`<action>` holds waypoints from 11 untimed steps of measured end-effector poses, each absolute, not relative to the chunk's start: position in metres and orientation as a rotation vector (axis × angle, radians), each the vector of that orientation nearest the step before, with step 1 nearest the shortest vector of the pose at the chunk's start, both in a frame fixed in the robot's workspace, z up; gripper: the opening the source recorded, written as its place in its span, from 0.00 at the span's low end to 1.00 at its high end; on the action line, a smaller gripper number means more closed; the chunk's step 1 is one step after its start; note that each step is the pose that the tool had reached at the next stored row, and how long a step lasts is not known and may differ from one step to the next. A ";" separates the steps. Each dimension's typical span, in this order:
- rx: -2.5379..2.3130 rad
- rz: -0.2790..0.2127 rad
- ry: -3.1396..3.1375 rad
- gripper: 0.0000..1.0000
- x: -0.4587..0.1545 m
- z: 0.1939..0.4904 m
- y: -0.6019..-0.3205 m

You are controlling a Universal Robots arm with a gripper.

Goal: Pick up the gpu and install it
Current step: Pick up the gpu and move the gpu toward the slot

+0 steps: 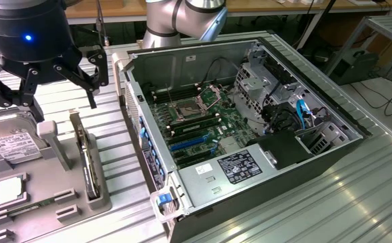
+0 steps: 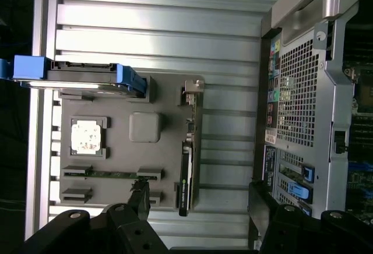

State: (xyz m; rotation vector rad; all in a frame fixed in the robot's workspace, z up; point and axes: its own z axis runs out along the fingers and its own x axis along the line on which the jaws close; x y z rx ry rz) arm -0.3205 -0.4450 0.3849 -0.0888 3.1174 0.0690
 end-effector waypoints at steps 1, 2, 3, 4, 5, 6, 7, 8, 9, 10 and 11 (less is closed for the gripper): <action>-0.089 0.069 3.117 0.78 -0.321 0.385 -0.445; -0.089 0.069 3.117 0.78 -0.321 0.384 -0.445; -0.089 0.069 3.117 0.78 -0.321 0.384 -0.445; -0.089 0.069 3.117 0.78 -0.321 0.384 -0.445; -0.089 0.069 3.117 0.78 -0.321 0.384 -0.445; -0.089 0.069 3.117 0.78 -0.321 0.384 -0.445; -0.089 0.069 3.117 0.78 -0.321 0.383 -0.445; -0.089 0.069 3.117 0.78 -0.321 0.383 -0.445; -0.089 0.069 3.117 0.78 -0.321 0.383 -0.445; -0.089 0.069 3.117 0.78 -0.321 0.383 -0.445; -0.089 0.069 3.117 0.78 -0.321 0.383 -0.445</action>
